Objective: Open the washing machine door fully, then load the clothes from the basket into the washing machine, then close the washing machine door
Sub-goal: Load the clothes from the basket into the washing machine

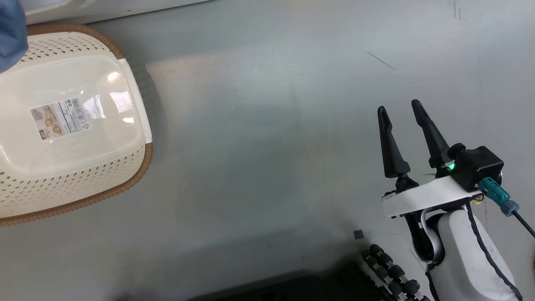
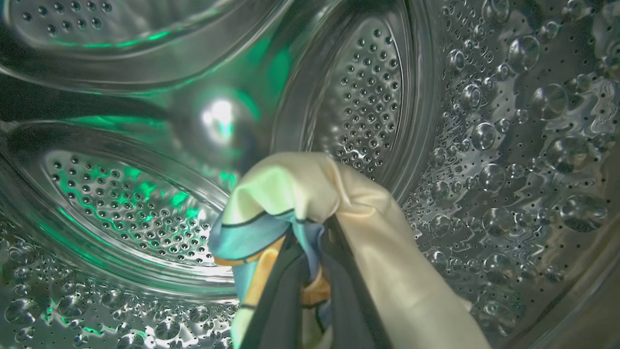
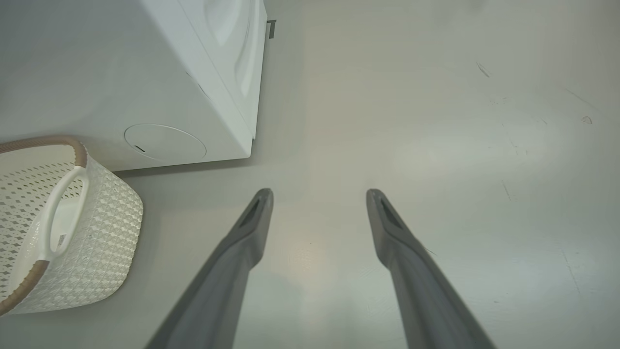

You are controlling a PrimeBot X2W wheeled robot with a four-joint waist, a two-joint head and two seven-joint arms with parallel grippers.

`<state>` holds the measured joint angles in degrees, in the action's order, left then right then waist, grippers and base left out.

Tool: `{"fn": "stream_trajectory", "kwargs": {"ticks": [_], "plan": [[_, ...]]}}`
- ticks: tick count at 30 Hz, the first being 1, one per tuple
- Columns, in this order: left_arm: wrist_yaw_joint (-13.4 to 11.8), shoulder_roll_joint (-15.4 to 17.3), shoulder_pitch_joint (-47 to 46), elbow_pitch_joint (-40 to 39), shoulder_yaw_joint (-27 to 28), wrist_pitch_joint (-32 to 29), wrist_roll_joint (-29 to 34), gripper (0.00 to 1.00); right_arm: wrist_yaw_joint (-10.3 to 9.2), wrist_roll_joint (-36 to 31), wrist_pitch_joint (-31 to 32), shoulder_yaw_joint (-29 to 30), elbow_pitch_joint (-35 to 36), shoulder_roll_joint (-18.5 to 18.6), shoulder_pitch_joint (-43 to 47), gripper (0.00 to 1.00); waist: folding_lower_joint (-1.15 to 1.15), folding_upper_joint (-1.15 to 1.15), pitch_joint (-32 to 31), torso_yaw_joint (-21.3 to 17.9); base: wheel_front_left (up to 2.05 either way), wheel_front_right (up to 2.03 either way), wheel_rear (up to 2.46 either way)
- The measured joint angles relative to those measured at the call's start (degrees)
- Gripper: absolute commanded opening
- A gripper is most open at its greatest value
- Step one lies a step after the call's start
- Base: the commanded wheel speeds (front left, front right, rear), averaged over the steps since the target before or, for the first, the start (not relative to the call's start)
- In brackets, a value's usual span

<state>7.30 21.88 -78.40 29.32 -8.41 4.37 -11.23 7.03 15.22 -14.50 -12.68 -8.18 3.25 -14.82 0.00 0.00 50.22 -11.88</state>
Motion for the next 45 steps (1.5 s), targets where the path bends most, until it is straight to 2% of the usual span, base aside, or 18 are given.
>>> {"fn": "stream_trajectory", "kwargs": {"ticks": [6, 7, 8, 9, 29, 32, 45], "plan": [[0.0, 0.5, -0.3, 2.5, -0.2, 3.9, 1.2, 0.00, 0.00, 0.0, 0.0, -0.2, -0.2, 0.0, -0.1, 1.00, 0.00, 0.00, 0.4, -0.4, 0.00, 0.00, 0.00], [0.0, 0.4, -0.3, 3.4, 0.0, 4.1, 1.2, 0.05, 0.00, 0.0, 0.0, -0.2, -0.2, 0.0, -0.1, 1.00, 0.00, 0.00, 0.4, -0.4, 0.00, 0.00, 0.00], [0.0, 0.2, -0.3, 4.5, 0.4, 3.9, 0.9, 0.58, 0.00, 0.0, 0.0, -0.2, -0.2, -0.1, -0.1, 1.00, 0.00, 0.00, 0.4, -0.4, 0.00, 0.00, 0.00], [0.0, 0.1, -0.3, 5.6, 0.4, 3.9, 0.8, 1.00, 0.00, 0.0, 0.0, -0.2, -0.3, -0.1, -0.1, 1.00, 0.00, 0.00, 0.4, -0.4, 0.00, 0.00, 0.00], [0.0, -3.5, 0.0, 13.2, 0.8, 7.4, -1.7, 1.00, 0.00, 0.0, 0.0, 1.6, -0.5, -0.4, -1.2, 1.00, 0.00, 0.00, -1.6, 1.9, 0.00, 0.00, 0.00], [0.0, -4.8, 0.5, 14.4, 0.8, 8.4, -2.0, 1.00, 0.00, -0.2, 0.0, 2.0, -0.5, -0.4, -1.3, 1.00, 0.00, 0.00, -2.3, 2.5, 0.00, 0.00, 0.00], [0.0, -6.8, 3.1, 15.3, 0.9, 9.6, -2.5, 1.00, 0.00, -0.7, 0.0, 3.1, -0.6, -0.3, -1.3, 1.00, 0.00, 0.00, -5.0, 4.9, 0.00, 0.00, 0.00]]}}
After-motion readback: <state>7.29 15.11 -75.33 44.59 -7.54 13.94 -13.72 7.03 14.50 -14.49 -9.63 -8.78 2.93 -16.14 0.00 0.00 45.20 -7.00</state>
